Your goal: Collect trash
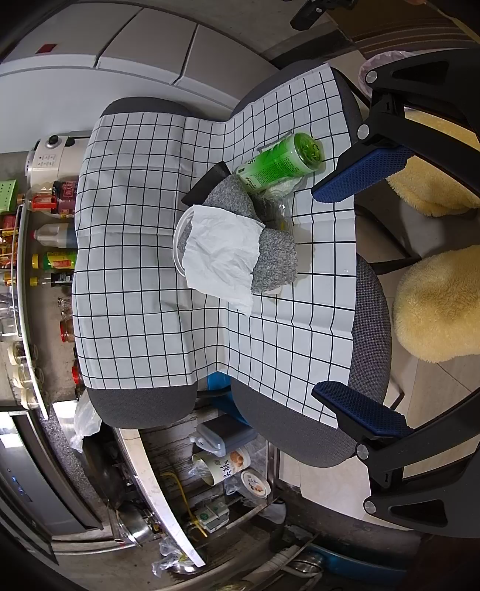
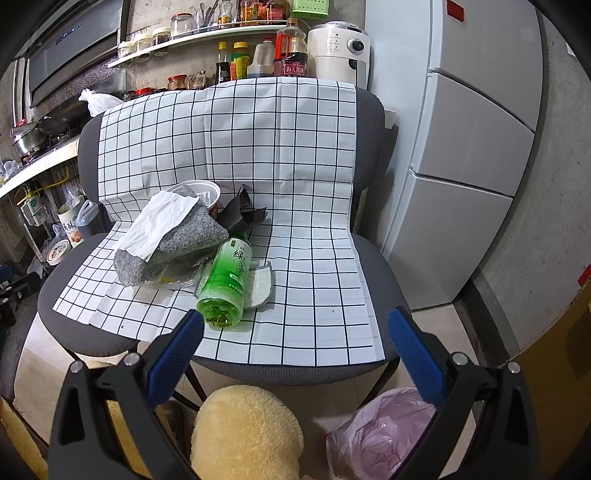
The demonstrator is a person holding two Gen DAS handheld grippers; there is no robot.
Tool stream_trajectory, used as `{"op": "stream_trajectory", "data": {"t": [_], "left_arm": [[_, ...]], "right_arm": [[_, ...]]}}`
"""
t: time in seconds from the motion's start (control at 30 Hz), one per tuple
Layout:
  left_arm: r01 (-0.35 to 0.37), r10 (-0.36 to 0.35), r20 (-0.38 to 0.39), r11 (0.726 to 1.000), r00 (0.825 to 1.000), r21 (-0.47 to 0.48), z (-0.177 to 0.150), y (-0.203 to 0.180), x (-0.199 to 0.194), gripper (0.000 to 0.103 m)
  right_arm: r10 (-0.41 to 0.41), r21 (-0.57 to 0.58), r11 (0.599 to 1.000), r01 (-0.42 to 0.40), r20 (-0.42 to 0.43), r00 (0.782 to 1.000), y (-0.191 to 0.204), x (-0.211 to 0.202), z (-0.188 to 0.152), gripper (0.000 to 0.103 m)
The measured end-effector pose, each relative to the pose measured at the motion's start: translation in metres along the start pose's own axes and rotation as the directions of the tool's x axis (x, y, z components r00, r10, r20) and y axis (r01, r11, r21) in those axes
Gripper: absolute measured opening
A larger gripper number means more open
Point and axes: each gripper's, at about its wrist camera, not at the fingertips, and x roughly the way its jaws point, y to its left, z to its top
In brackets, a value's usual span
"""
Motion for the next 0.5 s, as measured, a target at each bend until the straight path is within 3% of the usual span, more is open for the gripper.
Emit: {"op": "stream_trajectory", "data": {"t": [0.5], "left_arm": [[-0.013,0.013,-0.03,1.0,0.999,-0.022,-0.002,0.01,0.015,0.096]], "right_arm": [[0.021,-0.002,1.0,-0.021,-0.022,1.0,0.005,0.016,-0.004,0.097]]}}
